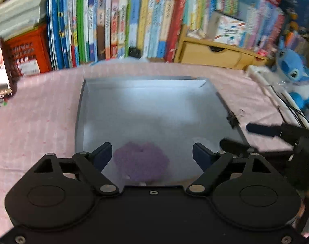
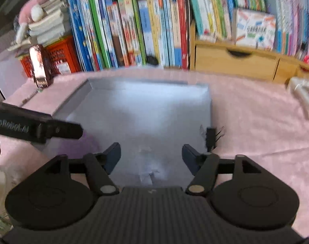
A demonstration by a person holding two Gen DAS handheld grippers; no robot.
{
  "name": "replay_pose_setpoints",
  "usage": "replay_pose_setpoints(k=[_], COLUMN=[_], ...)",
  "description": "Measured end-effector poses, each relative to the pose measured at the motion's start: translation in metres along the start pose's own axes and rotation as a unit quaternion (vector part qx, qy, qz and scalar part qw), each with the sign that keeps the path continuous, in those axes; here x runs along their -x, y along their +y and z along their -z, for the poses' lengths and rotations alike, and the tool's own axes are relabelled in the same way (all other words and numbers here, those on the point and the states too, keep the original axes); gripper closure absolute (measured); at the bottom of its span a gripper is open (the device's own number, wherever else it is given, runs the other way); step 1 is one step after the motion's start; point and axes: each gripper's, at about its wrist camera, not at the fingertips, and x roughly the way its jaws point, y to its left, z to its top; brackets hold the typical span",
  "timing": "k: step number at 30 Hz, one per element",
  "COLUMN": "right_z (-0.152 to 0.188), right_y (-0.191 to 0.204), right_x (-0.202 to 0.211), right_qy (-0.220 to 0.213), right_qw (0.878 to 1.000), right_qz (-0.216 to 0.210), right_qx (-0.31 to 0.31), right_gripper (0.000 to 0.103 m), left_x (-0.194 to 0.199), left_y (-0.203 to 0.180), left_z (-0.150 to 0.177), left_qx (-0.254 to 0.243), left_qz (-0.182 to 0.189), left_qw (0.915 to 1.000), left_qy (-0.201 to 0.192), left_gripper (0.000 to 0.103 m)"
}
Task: Organize soft objects
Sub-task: 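Move the left tool to the mint floral cloth while the right tool reaches the white mesh item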
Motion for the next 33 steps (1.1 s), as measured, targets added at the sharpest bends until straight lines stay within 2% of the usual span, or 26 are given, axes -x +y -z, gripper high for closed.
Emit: replay_pose_setpoints(k=[5, 12, 15, 19, 26, 33], right_z=[0.016, 0.063, 0.086, 0.115, 0.158, 0.184], right_y=[0.006, 0.020, 0.022, 0.021, 0.017, 0.016], right_x=[0.050, 0.109, 0.124, 0.137, 0.138, 0.142], right_qy=[-0.062, -0.135, -0.154, -0.170, -0.174, -0.183], right_qw=[0.998, 0.988, 0.985, 0.983, 0.983, 0.981], right_qz=[0.005, 0.019, 0.026, 0.030, 0.050, 0.054], right_qx=[0.032, 0.067, 0.071, 0.063, 0.042, 0.032], right_gripper=[0.015, 0.008, 0.008, 0.006, 0.006, 0.006], left_x=[0.044, 0.098, 0.113, 0.126, 0.141, 0.143], left_y=[-0.005, 0.004, 0.011, 0.021, 0.036, 0.037], left_z=[0.032, 0.089, 0.115, 0.149, 0.201, 0.241], left_qx=[-0.023, -0.001, 0.004, 0.024, 0.042, 0.024], left_qz=[0.019, 0.054, 0.055, 0.035, 0.011, -0.018], left_qw=[0.9978, 0.9882, 0.9840, 0.9799, 0.9760, 0.9811], left_qy=[-0.060, -0.144, -0.170, -0.195, -0.213, -0.191], left_gripper=[0.014, 0.010, 0.009, 0.008, 0.008, 0.008])
